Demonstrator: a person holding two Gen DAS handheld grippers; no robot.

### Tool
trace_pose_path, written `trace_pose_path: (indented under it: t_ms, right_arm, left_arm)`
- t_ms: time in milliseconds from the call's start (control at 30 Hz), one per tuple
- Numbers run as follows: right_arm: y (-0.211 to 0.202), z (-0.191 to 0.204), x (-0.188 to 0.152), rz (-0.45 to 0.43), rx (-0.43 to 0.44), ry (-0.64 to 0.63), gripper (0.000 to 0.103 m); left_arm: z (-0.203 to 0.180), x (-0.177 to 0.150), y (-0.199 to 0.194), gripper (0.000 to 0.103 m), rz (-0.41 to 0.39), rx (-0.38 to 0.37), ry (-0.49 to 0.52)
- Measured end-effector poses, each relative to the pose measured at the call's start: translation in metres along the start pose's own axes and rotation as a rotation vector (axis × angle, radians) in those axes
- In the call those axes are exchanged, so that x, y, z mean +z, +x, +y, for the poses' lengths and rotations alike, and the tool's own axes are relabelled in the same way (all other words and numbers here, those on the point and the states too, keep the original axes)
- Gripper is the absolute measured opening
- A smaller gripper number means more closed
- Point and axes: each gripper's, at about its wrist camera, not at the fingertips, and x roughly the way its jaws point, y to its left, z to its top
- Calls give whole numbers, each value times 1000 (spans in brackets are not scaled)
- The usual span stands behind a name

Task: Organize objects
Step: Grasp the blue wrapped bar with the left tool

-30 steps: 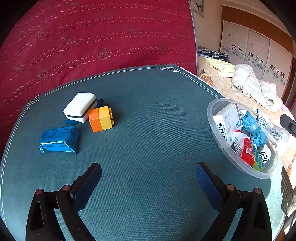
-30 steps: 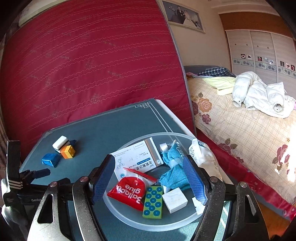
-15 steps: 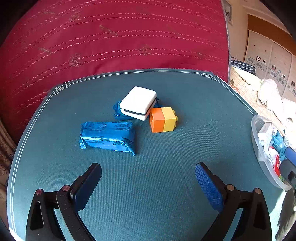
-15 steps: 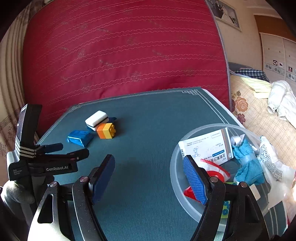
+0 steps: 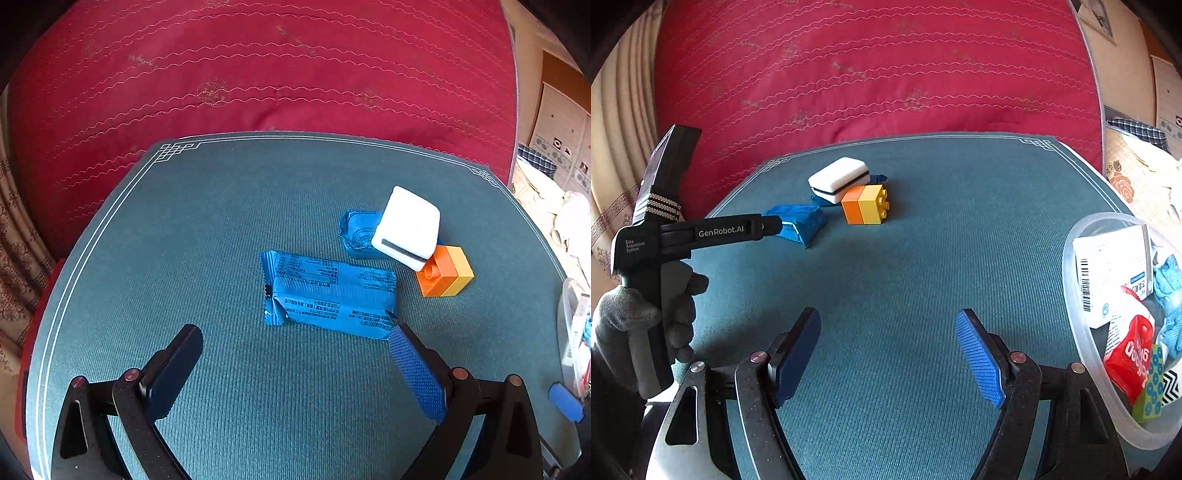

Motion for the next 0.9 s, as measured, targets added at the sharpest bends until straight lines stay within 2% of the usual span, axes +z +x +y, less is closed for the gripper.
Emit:
trace_pose_path:
  t_ms: [467,633,733,900]
  right_arm:
    - [11,-9,-4,38,27,64,77]
    - [12,-11,-4,36,33,79,77]
    - [12,-12,-4,33,33,84,77]
    - [12,-12,-4,32,33,85,77]
  left_arm:
    - [5,35,25,102,-5,28,-35]
    - [2,47,42,103,16,86,-19]
    - [7,45,49,103,44,100,-16]
    - [21,33,40,103,60,82,-49]
